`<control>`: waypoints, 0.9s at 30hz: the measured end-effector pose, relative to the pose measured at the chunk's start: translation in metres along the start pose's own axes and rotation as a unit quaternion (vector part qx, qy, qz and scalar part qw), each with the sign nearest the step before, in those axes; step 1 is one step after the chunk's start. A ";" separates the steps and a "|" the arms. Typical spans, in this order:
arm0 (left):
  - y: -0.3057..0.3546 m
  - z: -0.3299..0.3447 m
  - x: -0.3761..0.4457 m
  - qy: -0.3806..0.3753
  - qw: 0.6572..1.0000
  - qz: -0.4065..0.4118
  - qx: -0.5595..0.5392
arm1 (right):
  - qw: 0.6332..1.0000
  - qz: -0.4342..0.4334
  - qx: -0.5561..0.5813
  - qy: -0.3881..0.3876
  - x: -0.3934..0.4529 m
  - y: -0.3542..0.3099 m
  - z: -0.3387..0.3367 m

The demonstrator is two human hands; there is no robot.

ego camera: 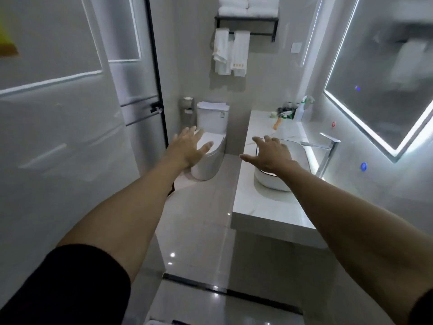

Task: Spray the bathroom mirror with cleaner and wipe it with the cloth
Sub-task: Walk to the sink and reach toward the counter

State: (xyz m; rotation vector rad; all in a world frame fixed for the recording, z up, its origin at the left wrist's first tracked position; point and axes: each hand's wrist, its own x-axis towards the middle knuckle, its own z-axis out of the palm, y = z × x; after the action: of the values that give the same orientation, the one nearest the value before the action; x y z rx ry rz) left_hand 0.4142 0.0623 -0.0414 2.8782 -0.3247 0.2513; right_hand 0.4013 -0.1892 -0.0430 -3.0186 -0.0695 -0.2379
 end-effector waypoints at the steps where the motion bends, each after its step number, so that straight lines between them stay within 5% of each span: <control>1: -0.004 0.003 0.015 0.002 1.000 -0.004 0.013 | 1.000 -0.001 0.007 0.000 0.017 0.001 0.007; 16: -0.011 0.034 0.245 -0.006 0.999 -0.013 0.042 | 0.997 0.030 0.068 -0.022 0.250 0.063 0.045; 27: -0.062 0.094 0.401 -0.017 0.998 0.034 0.047 | 0.997 0.072 -0.009 -0.002 0.390 0.073 0.088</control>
State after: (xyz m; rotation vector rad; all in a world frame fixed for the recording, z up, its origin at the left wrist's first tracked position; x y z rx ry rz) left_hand 0.8273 0.0187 -0.0663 2.9702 -0.4278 0.2365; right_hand 0.8035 -0.2376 -0.0757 -3.0245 0.1518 -0.2213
